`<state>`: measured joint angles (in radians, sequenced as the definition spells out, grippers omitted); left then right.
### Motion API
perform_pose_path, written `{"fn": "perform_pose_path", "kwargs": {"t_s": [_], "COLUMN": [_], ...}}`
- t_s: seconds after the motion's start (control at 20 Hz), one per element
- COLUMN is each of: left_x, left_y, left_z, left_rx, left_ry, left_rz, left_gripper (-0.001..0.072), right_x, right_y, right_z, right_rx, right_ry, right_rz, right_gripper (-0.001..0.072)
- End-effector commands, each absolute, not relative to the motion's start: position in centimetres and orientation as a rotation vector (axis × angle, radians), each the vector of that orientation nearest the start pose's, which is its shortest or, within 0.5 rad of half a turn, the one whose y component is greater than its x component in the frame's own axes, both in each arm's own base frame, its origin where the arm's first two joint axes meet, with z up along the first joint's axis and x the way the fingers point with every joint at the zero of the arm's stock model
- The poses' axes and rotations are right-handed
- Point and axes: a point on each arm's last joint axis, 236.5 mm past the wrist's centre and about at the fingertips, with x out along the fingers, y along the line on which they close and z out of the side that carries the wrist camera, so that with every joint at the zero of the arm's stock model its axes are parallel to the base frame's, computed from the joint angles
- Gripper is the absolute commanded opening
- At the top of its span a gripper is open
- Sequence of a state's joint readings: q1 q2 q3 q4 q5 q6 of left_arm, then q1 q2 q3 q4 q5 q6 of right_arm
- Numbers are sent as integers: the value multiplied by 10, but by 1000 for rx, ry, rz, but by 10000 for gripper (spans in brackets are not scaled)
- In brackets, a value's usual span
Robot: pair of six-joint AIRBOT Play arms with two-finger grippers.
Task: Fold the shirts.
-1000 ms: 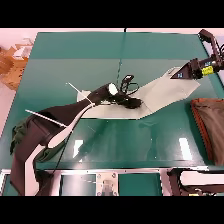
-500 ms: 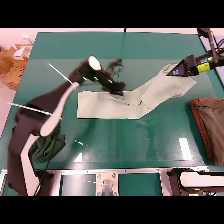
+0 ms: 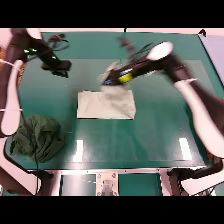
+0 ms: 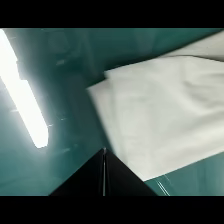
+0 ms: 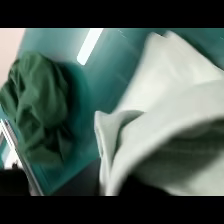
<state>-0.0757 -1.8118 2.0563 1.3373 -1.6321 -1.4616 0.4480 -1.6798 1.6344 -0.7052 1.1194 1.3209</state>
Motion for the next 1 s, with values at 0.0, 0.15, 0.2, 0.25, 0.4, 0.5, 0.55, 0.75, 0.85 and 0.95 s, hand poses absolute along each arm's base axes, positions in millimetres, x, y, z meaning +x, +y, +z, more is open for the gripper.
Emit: {"fn": "perform_pose_path", "kwargs": {"t_s": [0.0,0.15,0.2,0.25,0.4,0.5,0.55,0.75,0.85,0.95], "left_x": [473,470,469,469,469,469,469,469,470,469], "left_y": [-38,-34,-35,-37,-38,-38,-38,-38,-38,-38], "left_z": [79,78,78,78,78,78,78,78,78,78], "left_rx": [-6,10,7,4,1,1,2,-5,-5,-5], "left_ry": [1352,1364,1367,1366,1364,1364,1365,1365,1364,1366], "left_rz": [-222,-235,-239,-248,-249,-249,-248,-243,-243,-243], "left_gripper": [23,23,23,23,23,23,23,23,23,23], "right_x": [372,349,358,369,407,424,429,421,413,407], "right_y": [506,503,480,451,338,255,215,135,143,169], "right_z": [29,5,10,18,49,53,48,-16,-49,-72], "right_rx": [468,349,336,333,318,304,321,537,647,721], "right_ry": [1041,1124,1159,1192,1247,1282,1296,1390,1425,1470], "right_rz": [982,1020,1004,980,881,747,669,460,469,533], "right_gripper": [445,337,290,289,286,281,283,547,547,547]}}
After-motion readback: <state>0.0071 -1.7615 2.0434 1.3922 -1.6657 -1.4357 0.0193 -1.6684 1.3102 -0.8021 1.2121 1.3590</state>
